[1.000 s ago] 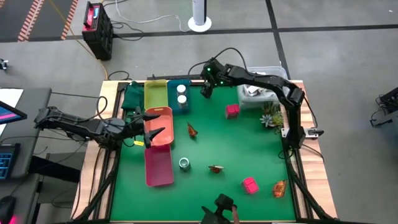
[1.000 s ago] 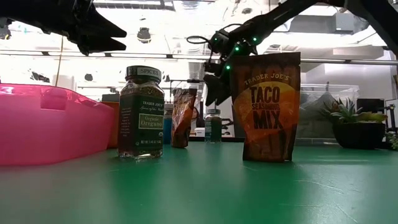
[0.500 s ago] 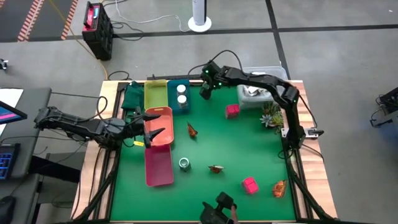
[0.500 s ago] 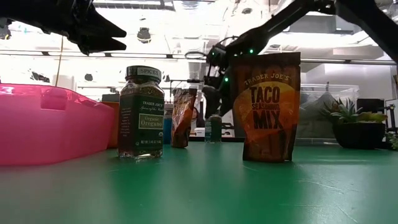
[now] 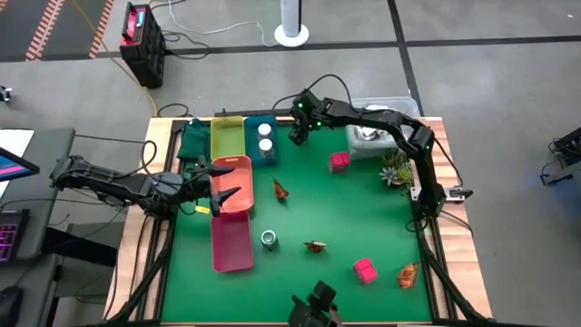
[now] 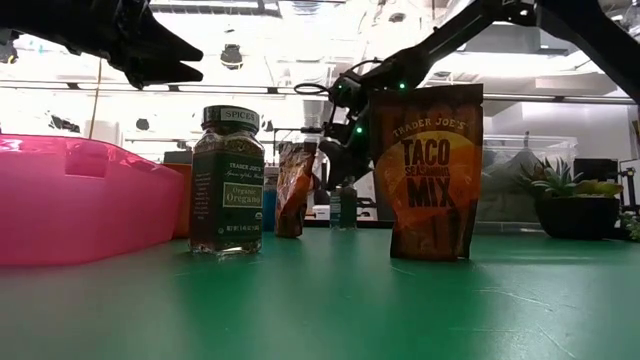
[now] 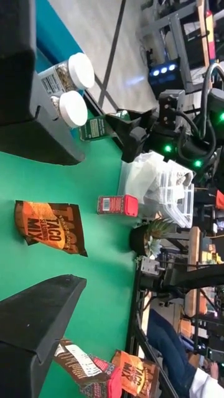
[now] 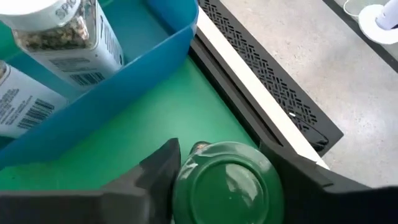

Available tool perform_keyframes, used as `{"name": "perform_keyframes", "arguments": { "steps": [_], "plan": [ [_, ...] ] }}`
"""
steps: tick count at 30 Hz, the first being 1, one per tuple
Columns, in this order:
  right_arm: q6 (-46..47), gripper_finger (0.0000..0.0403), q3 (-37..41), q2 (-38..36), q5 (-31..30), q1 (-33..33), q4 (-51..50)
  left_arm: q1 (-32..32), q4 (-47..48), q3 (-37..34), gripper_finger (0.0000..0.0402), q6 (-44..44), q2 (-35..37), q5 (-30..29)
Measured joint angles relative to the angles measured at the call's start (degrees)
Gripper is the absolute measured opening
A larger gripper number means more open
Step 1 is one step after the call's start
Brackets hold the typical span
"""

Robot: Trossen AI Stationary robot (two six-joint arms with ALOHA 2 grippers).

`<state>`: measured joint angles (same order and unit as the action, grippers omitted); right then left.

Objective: Sort spices by type
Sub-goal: Put the top green seasoning bottle into the orange bin

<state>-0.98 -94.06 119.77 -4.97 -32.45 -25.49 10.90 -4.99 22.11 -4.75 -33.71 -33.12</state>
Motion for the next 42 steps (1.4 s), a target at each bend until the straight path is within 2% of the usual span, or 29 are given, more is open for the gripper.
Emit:
{"name": "perform_keyframes", "arguments": {
  "steps": [6,9,14,23,29,34,37,42],
  "plan": [
    [1.2,0.0219,-0.2,-0.1,-0.2,1.4,-3.5,0.0,0.1,0.0,0.0288,0.0,0.0,0.0],
    [1.8,0.0219,-2.2,-0.5,0.0,3.4,-8.8,0.0,0.2,0.0,0.0288,0.9,0.4,0.0],
    [1.1,0.0219,-9.7,-0.5,0.7,9.5,-18.0,0.7,3.9,0.9,0.0288,0.6,4.9,0.0],
    [-2.4,0.0219,-23.1,-1.3,0.6,20.7,-20.3,3.6,11.1,1.4,0.0288,-2.3,11.6,0.0],
    [-5.5,0.0219,-24.7,-1.4,0.6,25.8,-10.7,3.8,11.7,1.4,0.0288,-1.8,12.5,-0.5],
    [-7.1,0.0219,-21.7,-0.3,2.4,28.2,2.1,3.8,12.1,1.4,0.0288,-1.1,13.1,-3.2],
    [-8.1,0.0219,-20.9,2.6,5.0,29.0,7.8,3.8,12.1,1.4,0.0288,-1.0,13.8,-3.4],
    [-8.7,0.0219,-20.9,7.4,6.0,29.0,12.0,3.8,12.2,1.4,0.0288,-1.2,15.6,-4.2]
  ]
}}
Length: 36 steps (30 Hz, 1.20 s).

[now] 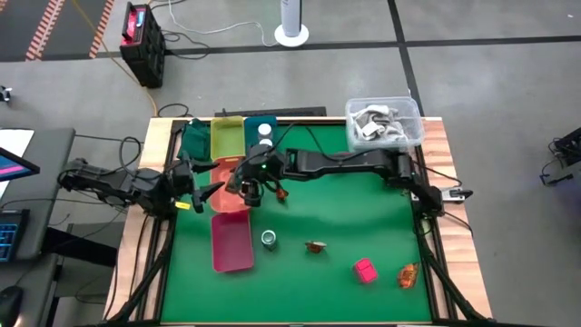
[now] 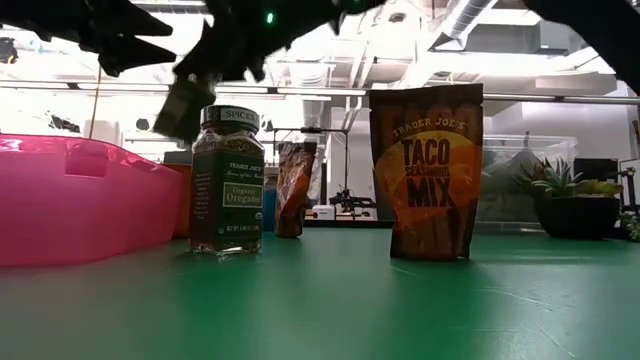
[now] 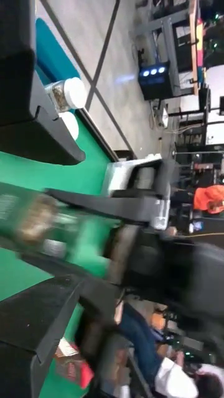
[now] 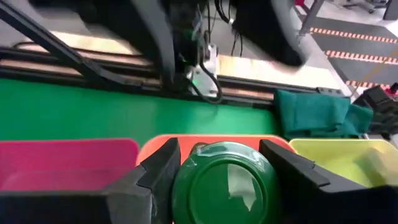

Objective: Sort spices by type
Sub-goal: Put the top green seasoning bottle into the orange bin

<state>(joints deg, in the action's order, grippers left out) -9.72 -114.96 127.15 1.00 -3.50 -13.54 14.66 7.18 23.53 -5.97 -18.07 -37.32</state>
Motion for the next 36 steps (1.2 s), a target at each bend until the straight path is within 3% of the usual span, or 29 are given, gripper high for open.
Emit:
{"name": "perform_keyframes", "arguments": {
  "steps": [6,14,31,36],
  "plan": [
    [0.2,0.0219,0.1,5.2,1.6,-1.1,6.1,0.0,-0.2,0.0,0.0288,0.6,1.7,1.3],
    [0.8,0.0225,0.0,9.2,3.4,-2.6,6.4,0.1,-0.1,0.0,0.0288,3.7,1.8,8.7],
    [0.5,0.0235,0.0,9.1,3.9,-2.7,1.4,0.1,-0.1,0.0,0.0288,3.9,1.8,8.8],
    [0.6,0.0257,0.0,9.1,3.9,-2.7,0.9,0.1,-0.1,0.0,0.0288,3.7,1.8,8.8]
  ]
}}
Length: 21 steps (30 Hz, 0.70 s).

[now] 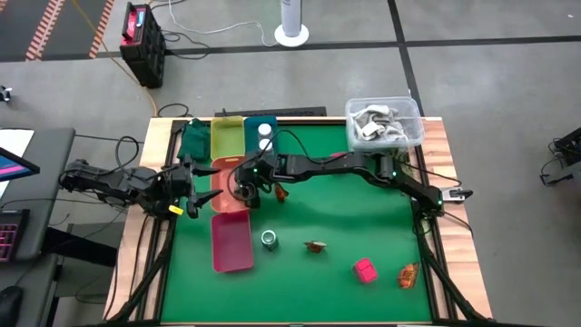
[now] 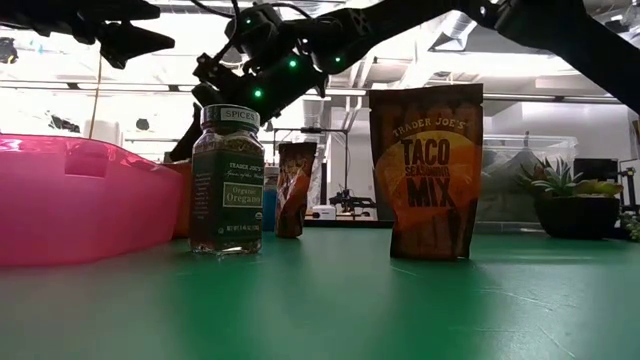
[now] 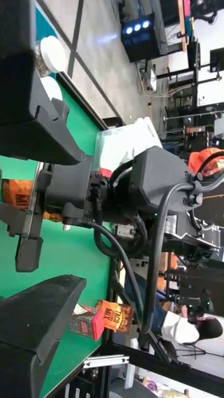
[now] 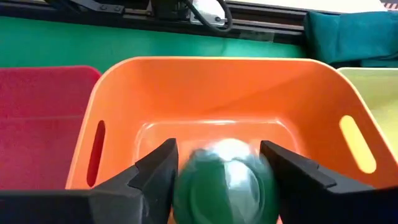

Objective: Sort spices by type
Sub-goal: Put the top green seasoning bottle into the orange bin, then put the green seasoning bottle into the orange bin

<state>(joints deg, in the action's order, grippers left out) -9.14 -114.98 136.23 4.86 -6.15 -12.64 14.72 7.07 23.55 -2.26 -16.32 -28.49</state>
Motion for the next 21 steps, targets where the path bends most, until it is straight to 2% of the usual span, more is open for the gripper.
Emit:
{"name": "perform_keyframes", "arguments": {
  "steps": [9,15,18,21],
  "plan": [
    [-0.6,0.0316,0.0,0.0,-0.1,0.0,0.9,0.0,0.0,0.0,0.0288,-0.1,0.0,0.0],
    [-2.2,0.0335,-1.2,-2.4,-2.0,-0.1,-1.6,0.0,1.0,0.0,0.0288,-0.6,0.0,0.0],
    [-2.4,0.0337,-2.0,-6.5,-2.0,-0.1,-6.3,0.0,2.1,0.0,0.0288,-0.6,0.0,0.0],
    [-2.3,0.0336,-2.1,-10.1,-2.3,1.0,-15.4,0.0,3.9,0.0,0.0288,-0.8,-0.1,0.0]
  ]
}}
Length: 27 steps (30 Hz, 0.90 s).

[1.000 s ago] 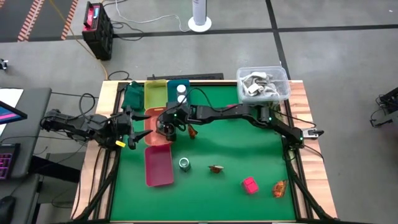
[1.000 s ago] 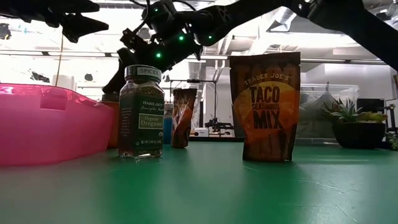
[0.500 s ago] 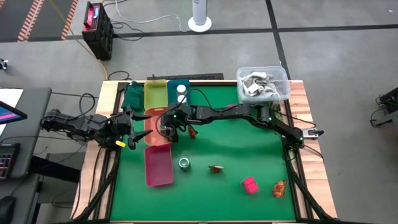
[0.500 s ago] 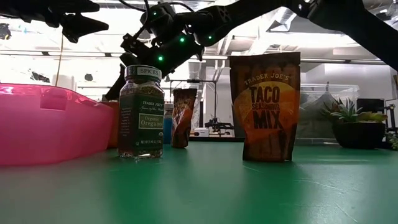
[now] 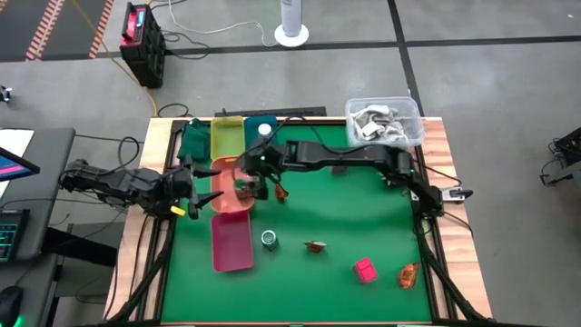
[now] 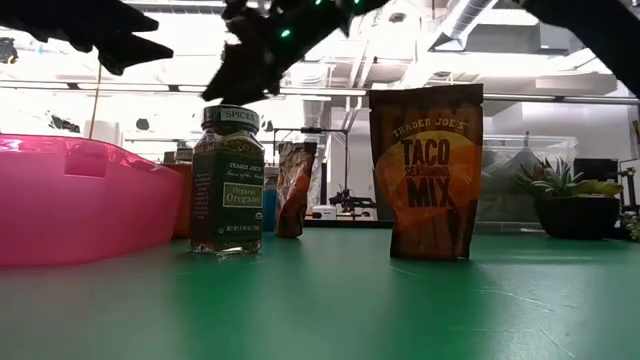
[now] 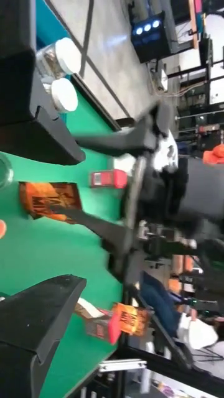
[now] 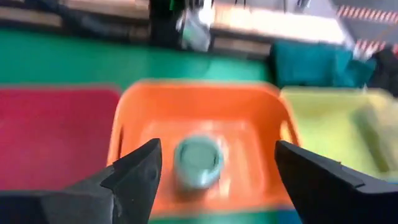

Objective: Sort spices by type
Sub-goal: Put the green seasoning bottle into the orange bin

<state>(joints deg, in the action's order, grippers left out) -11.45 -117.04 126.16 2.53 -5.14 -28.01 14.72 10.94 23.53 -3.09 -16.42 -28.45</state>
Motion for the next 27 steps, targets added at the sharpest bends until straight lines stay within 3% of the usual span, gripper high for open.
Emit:
{"name": "perform_keyframes", "arguments": {
  "steps": [7,15,27],
  "plan": [
    [1.3,0.0326,0.2,-4.4,-0.1,7.6,-14.7,0.0,0.6,0.0,0.0288,0.5,-0.1,-2.3],
    [1.3,0.0325,0.2,-3.3,-3.9,17.1,-14.0,0.0,0.3,0.0,0.0288,-1.5,-0.1,-7.5],
    [7.0,0.0340,5.9,-3.1,-4.5,18.5,-11.7,0.0,-1.5,0.0,0.0288,-2.0,-0.1,-7.6]
  ]
}}
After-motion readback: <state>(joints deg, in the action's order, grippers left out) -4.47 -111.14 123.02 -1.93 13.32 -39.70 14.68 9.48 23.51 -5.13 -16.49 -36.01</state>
